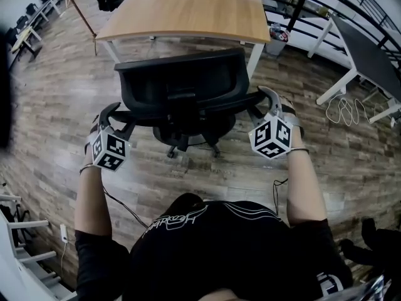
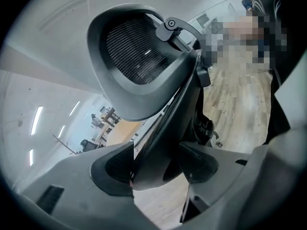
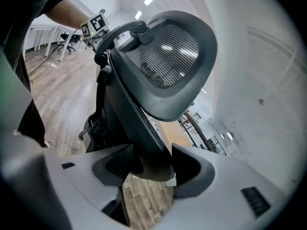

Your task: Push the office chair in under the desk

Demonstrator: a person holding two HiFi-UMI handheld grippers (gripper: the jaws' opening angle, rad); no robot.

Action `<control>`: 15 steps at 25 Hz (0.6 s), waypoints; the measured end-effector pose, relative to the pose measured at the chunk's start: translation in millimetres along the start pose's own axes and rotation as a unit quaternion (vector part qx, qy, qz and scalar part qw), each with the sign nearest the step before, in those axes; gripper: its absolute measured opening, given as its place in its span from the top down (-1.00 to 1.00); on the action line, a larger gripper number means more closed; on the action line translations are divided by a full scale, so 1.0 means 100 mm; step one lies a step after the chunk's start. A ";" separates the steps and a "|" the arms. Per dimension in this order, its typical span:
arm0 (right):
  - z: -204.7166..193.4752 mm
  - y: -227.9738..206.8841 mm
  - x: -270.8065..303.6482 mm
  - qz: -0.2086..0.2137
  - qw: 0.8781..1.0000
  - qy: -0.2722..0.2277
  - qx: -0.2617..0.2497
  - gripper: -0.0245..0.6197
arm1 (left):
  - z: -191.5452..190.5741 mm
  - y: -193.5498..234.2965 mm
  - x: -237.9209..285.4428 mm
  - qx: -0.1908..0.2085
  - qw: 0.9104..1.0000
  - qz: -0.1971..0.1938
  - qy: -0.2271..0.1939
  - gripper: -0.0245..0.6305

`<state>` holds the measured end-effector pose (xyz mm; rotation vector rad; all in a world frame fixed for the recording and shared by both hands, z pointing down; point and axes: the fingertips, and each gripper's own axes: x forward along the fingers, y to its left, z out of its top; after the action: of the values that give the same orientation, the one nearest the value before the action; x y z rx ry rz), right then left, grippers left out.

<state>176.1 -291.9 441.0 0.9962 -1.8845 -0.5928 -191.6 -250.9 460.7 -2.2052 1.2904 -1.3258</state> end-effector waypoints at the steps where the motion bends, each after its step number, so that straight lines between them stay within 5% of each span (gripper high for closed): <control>1: 0.00 -0.03 0.04 -0.003 1.000 -0.001 0.001 0.08 | 0.01 0.04 0.05 0.000 1.000 0.002 0.001 0.12; 15: 0.00 -0.33 0.55 -0.018 1.000 0.005 0.011 0.08 | 0.11 0.44 0.67 0.010 1.000 -0.001 0.010 0.12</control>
<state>174.5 -355.9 443.5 1.0480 -1.8708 -0.5880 -194.7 -331.3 466.5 -2.1852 1.2760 -1.3586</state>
